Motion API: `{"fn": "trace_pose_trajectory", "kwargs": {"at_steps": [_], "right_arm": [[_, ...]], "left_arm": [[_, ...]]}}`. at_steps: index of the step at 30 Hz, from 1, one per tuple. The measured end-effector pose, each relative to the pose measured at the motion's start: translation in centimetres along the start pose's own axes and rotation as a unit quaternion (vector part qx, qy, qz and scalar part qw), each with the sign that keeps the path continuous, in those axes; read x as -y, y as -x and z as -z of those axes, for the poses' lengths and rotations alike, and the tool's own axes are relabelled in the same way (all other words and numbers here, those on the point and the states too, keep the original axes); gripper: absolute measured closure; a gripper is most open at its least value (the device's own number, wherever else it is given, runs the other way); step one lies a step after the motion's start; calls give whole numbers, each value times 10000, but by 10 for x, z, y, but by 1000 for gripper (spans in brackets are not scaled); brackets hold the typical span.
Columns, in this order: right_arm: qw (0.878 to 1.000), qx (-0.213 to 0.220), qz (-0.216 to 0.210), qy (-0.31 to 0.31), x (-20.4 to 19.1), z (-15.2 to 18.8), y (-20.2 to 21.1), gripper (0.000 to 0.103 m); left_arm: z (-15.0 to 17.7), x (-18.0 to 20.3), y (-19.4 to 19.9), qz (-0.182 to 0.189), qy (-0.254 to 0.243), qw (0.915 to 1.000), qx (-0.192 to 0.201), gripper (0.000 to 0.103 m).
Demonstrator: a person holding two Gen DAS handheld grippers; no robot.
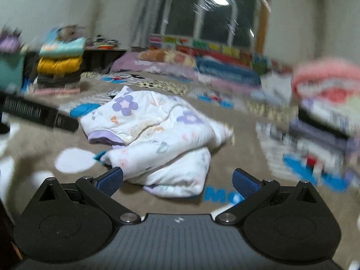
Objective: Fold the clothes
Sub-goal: 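Grasp the garment's lavender cuff with the left tool while the right tool grasps the other cuff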
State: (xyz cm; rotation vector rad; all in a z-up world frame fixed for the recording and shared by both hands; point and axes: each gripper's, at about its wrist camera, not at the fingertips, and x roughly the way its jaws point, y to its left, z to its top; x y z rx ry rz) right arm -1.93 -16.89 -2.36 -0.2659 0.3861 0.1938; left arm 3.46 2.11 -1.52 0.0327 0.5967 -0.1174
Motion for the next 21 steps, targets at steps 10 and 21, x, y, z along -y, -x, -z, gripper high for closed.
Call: {"fn": "trace_pose_trajectory", "kwargs": {"at_steps": [10,21], "right_arm": [[9869,360,7,1573,-46,1,-18,14],[9917,-38,12,1288,-77,19,-48,30]], "left_arm": [[9,-4,-34,-678,-1503,9860,258,0],[43,9,-67,-1117,-4063,9043,683,5]]}}
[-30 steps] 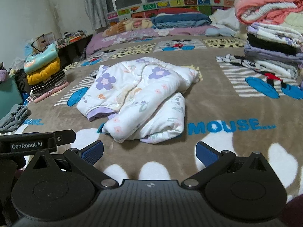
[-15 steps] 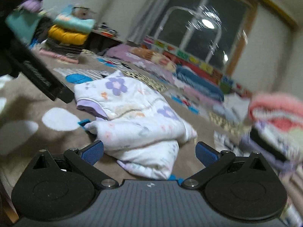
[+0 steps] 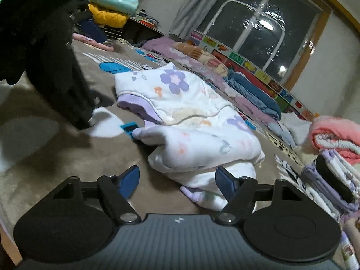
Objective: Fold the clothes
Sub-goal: 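Grasp the garment's lavender cuff with the left tool while the right tool grasps the other cuff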
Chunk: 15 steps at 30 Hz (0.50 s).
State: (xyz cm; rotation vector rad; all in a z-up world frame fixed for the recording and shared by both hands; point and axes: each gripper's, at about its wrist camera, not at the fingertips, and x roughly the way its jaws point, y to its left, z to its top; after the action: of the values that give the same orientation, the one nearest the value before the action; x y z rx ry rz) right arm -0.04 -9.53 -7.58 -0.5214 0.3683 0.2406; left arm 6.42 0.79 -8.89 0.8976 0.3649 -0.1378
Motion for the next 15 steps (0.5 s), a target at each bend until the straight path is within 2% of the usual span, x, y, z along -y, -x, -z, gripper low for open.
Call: {"fn": "trace_pose_trajectory", "kwargs": {"at_steps": [3,5,8,11,15], "right_arm": [[9999,56,82,-126,1,-1,-5,33],[9996,85,97,-243,4,-3,-10,34],[9980,116,71,-612,18,-4,-14,42],[9942,191,123,-1054,38,-5,-13,52],[9872,275,291,-1541,63,-3,-11,59]], "left_arm": [[8,4,-3,-253,-653,9973,232,5],[10,-1,-7,-273,-780,9961,297,5],[9,-4,-16,-228,-963,9943,395,8],[5,-4,-28,-255,-1221,9911,464,22],[0,2,-40,-393,-1680,9826,693,39]]}}
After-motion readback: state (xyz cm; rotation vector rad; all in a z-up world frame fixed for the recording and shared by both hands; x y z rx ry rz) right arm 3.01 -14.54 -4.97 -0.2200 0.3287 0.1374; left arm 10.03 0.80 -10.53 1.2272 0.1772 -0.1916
